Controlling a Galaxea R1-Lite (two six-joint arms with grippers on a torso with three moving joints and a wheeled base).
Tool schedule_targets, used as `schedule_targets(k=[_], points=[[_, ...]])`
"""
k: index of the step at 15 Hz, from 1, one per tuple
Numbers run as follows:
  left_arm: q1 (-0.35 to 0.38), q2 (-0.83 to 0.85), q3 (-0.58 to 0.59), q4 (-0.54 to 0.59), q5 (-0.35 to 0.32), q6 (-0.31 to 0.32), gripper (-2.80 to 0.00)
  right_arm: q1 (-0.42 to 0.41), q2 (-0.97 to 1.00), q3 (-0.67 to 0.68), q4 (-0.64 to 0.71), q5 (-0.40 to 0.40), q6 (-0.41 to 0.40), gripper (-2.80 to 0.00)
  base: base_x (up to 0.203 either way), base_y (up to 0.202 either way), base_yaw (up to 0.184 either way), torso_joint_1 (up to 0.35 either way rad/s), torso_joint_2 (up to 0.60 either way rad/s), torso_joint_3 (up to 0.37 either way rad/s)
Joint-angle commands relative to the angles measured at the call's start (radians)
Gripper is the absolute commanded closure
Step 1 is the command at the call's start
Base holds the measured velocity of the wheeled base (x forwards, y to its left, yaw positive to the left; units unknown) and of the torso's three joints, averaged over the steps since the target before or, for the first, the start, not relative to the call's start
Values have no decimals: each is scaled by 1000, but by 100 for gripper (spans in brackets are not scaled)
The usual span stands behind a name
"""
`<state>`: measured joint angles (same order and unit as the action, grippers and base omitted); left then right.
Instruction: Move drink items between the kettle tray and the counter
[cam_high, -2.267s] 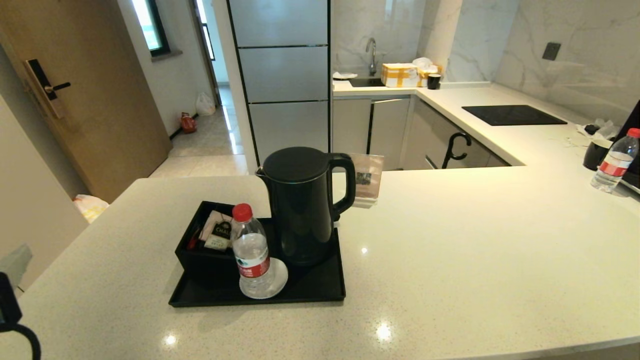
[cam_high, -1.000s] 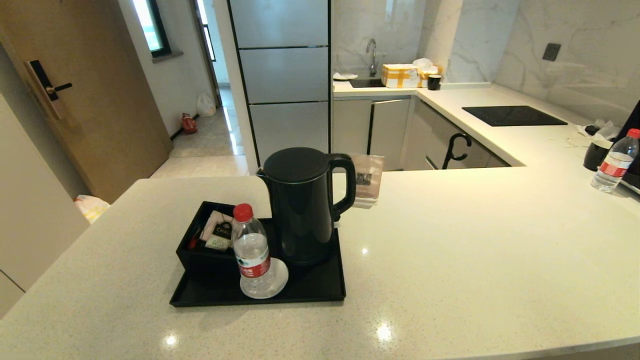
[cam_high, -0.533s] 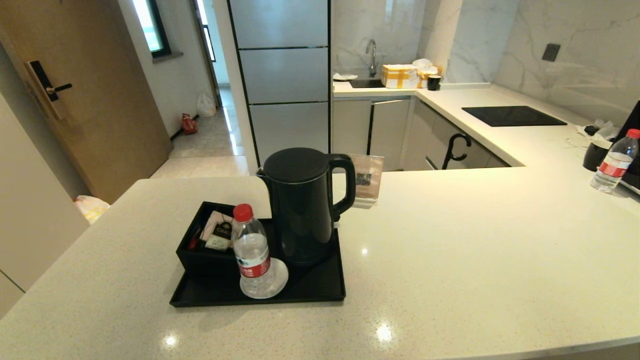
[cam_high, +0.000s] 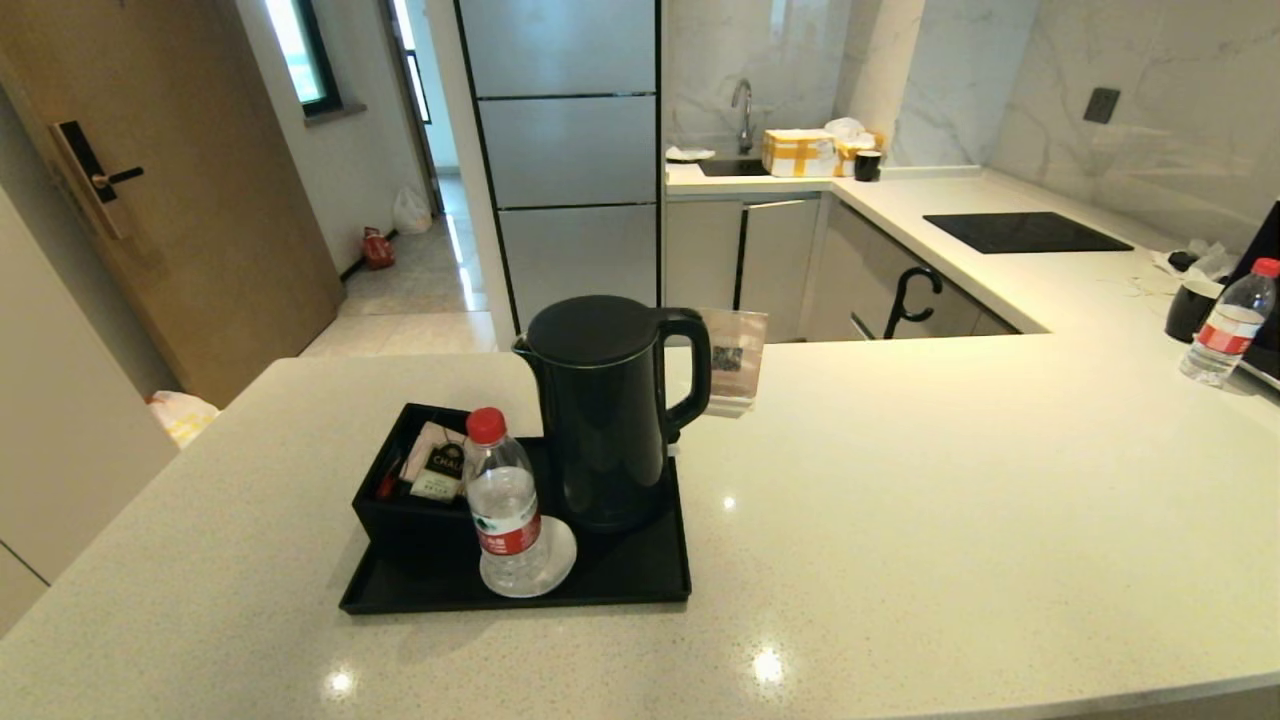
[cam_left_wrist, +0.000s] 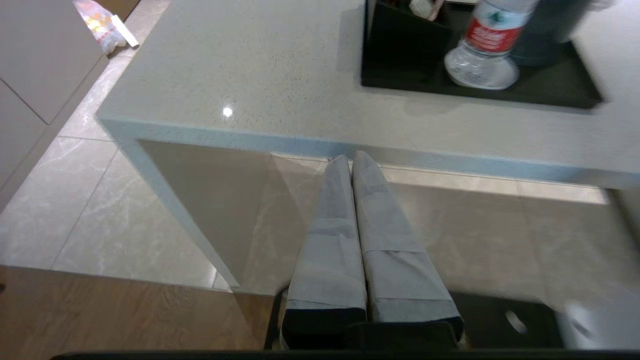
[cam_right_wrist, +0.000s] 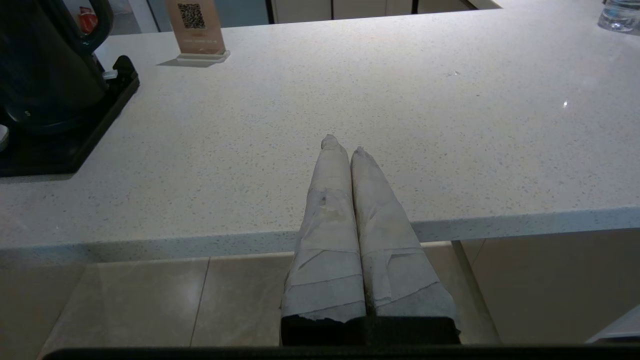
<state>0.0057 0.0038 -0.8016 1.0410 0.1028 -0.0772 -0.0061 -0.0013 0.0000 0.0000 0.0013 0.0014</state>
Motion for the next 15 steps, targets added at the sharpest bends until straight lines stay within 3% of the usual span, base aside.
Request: schedule_targets(k=[1,3,4,5,8,10,15], points=[[0,-5,340,-432,14,15,0,0,1,0,0,0,0,0,0,0,0,0,0,0],[0,-4,610,-817,36,37,0,0,1,0,0,0,0,0,0,0,0,0,0,0],[0,-3,677,-952,45,48,0,0,1,0,0,0,0,0,0,0,0,0,0,0],[0,-2,711,-1019,56,59,0,0,1,0,0,0,0,0,0,0,0,0,0,0],[0,-3,722,-1025,39,72,0,0,1,0,0,0,0,0,0,0,0,0,0,0],[0,-5,800,-1034,-102,107,0,0,1,0,0,0,0,0,0,0,0,0,0,0],[0,-5,802,-1035,-106,111,0,0,1,0,0,0,0,0,0,0,0,0,0,0]])
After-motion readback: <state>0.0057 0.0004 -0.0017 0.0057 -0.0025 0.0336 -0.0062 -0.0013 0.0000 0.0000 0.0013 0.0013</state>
